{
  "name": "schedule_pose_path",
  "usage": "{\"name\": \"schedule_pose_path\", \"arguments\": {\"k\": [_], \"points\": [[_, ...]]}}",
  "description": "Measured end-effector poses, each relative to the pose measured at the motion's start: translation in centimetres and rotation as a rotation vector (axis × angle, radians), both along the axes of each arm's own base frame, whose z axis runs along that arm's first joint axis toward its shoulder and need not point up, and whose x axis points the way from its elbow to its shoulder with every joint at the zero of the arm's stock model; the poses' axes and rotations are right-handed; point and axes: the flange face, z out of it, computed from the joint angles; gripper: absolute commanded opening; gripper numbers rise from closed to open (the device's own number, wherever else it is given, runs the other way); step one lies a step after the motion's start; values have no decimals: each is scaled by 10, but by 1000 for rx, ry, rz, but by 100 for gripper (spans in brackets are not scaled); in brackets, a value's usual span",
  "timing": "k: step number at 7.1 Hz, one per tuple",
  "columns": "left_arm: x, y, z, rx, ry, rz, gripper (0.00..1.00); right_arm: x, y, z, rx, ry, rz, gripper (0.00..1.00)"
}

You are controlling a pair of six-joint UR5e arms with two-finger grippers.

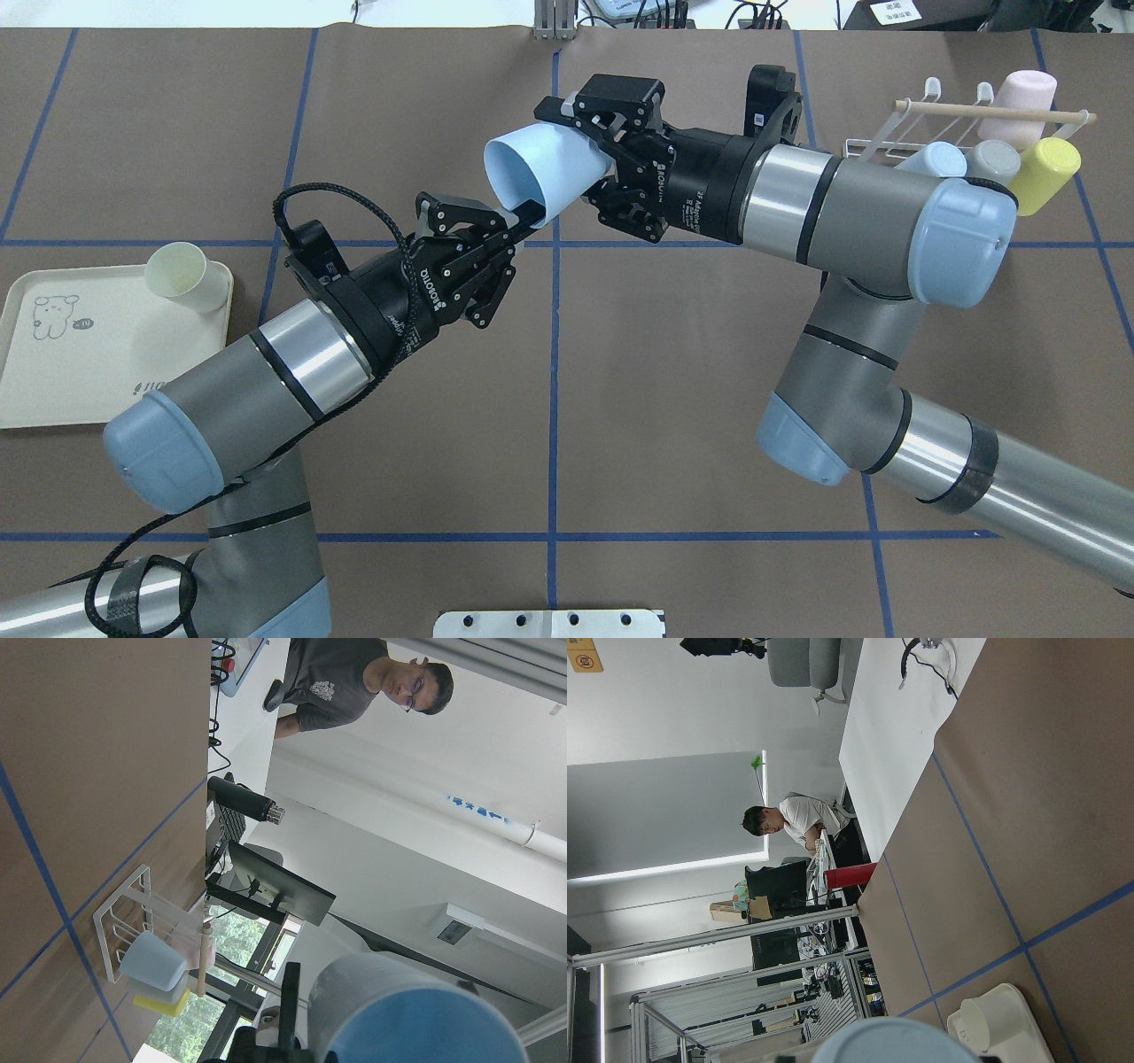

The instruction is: Transfer IKEA cup to right arm and place on rack

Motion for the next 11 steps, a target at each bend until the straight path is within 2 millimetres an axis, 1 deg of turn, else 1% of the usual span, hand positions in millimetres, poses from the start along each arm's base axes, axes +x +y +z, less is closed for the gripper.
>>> {"name": "schedule_pose_path", "arguments": {"k": [3,4,5,6,8,10,11], "points": [[4,-3,4,2,-23,-7,100,2,-2,3,7,9,9,0],[4,-3,4,5,-26,-8,100,7,-6,4,16,19,28,0],[3,-3,5,8,-28,-8,100,15,-16,10,27,43,71,0],[2,-3,7,17,-40,-11,100,27,-31,22,45,91,137,0],[3,-4,14,93,-144,-65,100,64,-68,58,135,288,295,0],[1,-4,45,179,-390,-131,100,107,-112,78,169,550,417,0],[-2,-3,57,199,-519,-140,100,125,-130,88,183,684,458,0]]}}
